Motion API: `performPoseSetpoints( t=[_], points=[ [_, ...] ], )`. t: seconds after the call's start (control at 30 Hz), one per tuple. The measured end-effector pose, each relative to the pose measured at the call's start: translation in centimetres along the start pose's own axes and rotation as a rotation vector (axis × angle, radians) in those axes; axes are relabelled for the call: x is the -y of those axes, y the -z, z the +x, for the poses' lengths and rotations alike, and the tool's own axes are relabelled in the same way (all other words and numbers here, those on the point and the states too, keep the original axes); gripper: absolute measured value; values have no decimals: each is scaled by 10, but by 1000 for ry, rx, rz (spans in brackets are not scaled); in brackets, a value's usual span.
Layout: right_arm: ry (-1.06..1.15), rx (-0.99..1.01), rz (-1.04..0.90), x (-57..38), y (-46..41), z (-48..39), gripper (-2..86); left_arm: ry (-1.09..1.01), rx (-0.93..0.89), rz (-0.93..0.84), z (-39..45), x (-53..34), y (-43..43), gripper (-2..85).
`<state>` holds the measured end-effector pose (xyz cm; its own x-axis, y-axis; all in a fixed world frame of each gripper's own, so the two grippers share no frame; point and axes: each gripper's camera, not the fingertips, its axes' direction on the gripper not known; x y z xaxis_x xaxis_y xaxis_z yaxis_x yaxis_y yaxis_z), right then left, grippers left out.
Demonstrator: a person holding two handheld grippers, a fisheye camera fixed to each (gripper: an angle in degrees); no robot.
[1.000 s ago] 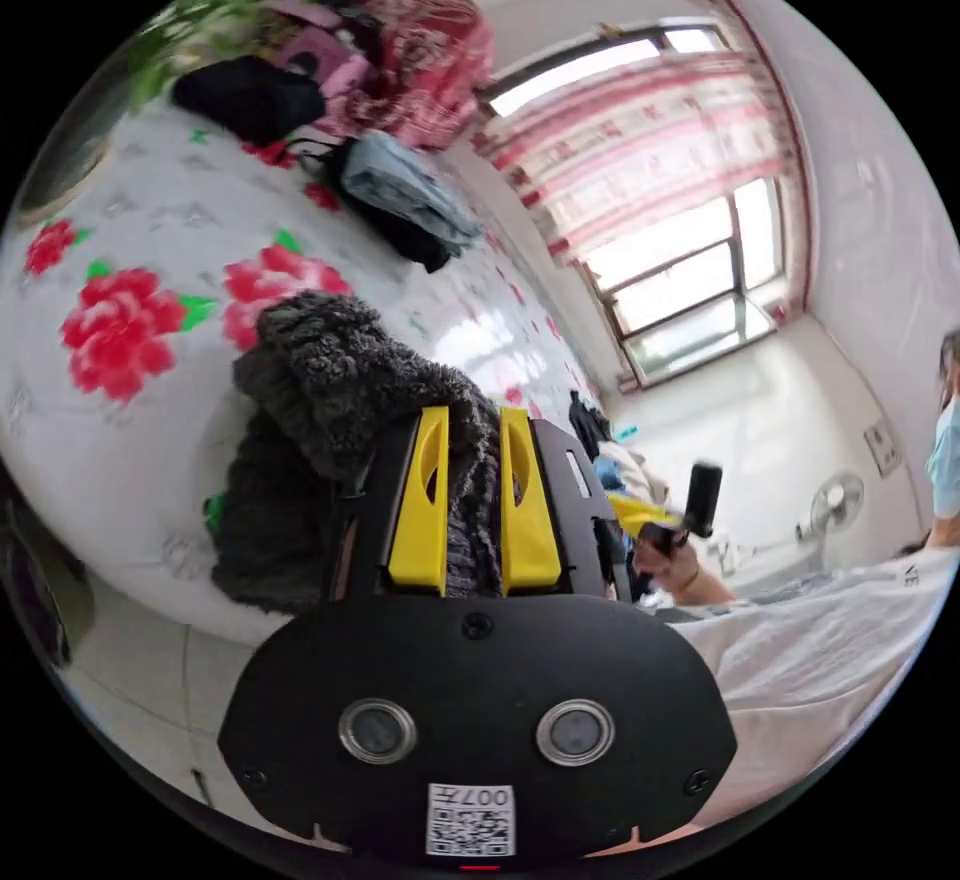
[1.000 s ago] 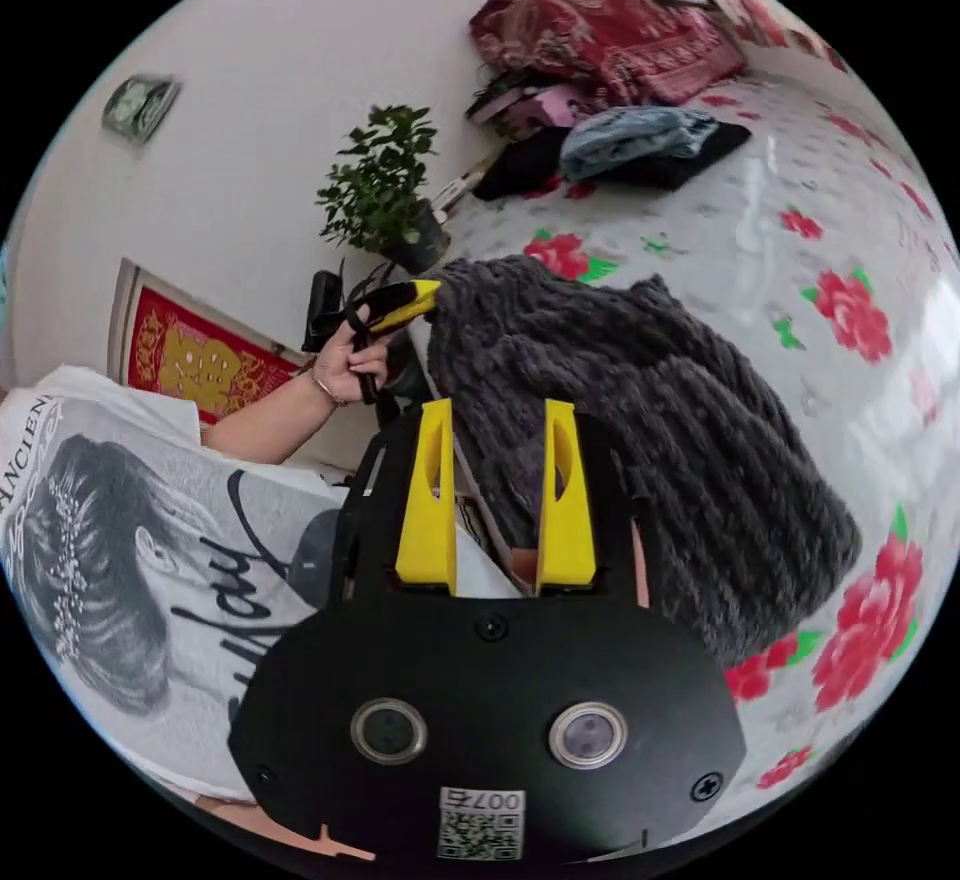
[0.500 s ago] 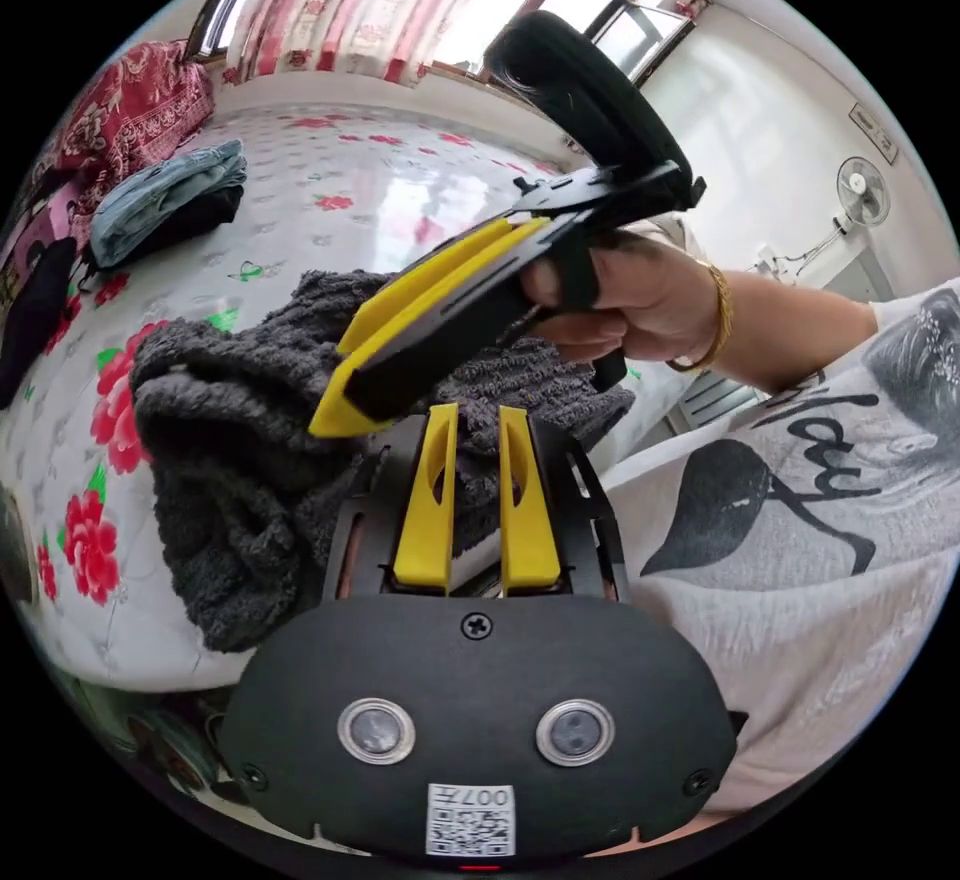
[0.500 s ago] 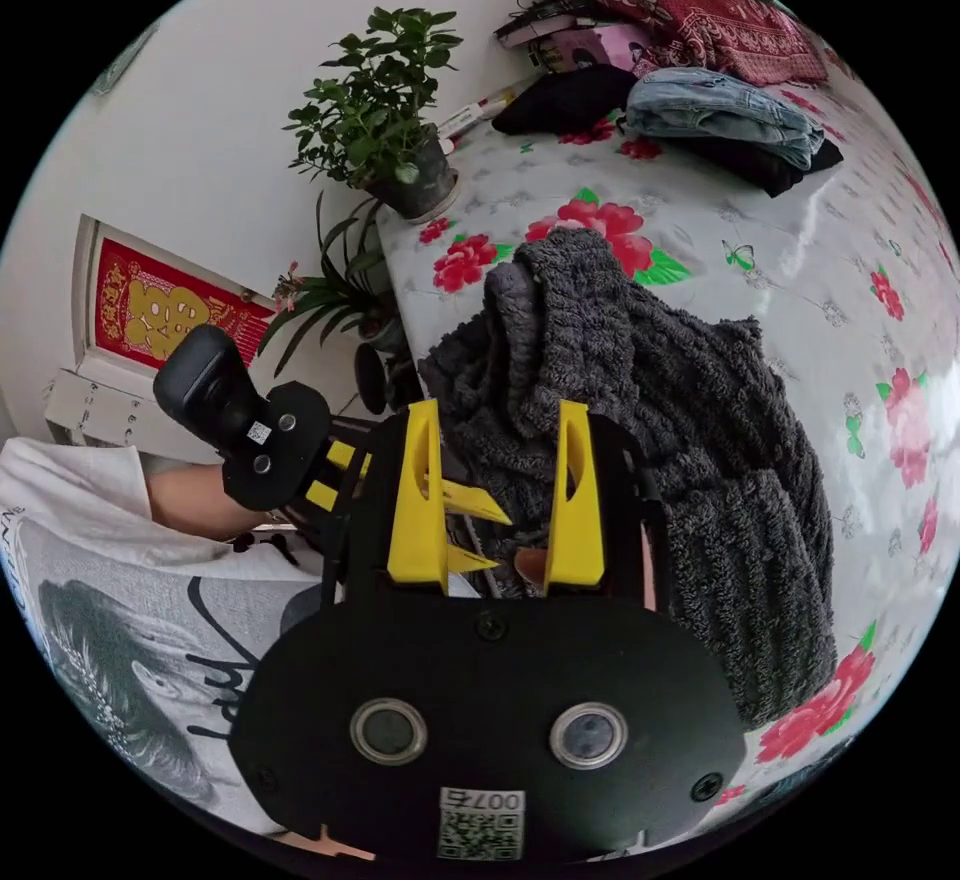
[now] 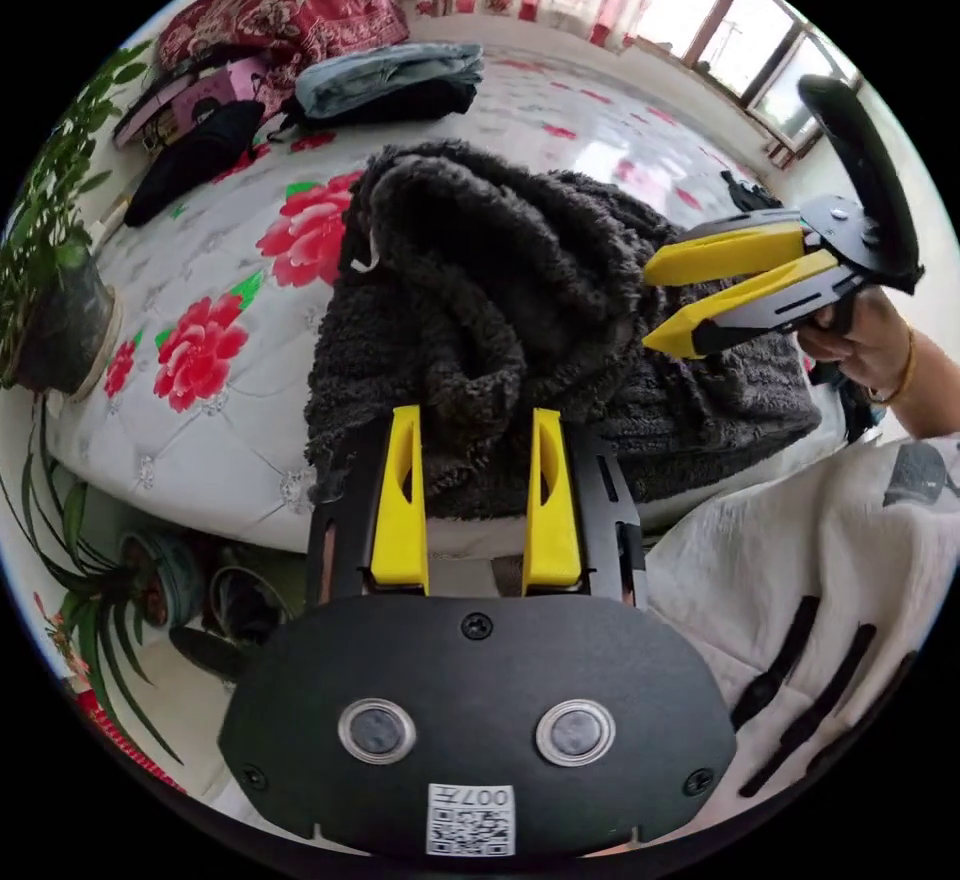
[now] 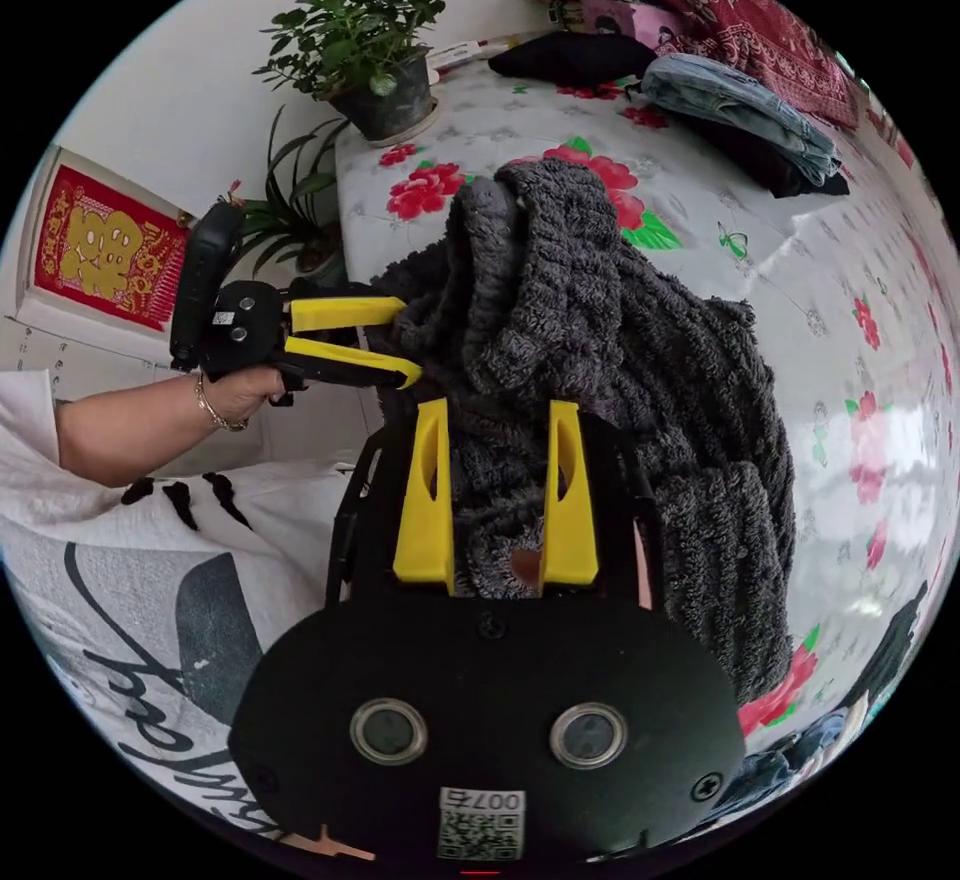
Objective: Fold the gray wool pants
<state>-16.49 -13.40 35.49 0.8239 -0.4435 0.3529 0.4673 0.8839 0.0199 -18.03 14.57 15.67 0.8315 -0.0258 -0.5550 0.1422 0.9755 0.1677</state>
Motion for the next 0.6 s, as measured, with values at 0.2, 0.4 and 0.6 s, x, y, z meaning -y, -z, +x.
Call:
performPoseSetpoints(
  t=[0.2,0.4,0.6],
  points=[
    [-3,-44,-2,17,6,-3,36,74,-141,63,-45,20,33,64],
    [85,115,104,67,44,-29,3,284,-243,304,-131,23,105,59],
    [177,400,203,126,100,-75,13,640,-396,394,-245,2,101,60]
  ],
)
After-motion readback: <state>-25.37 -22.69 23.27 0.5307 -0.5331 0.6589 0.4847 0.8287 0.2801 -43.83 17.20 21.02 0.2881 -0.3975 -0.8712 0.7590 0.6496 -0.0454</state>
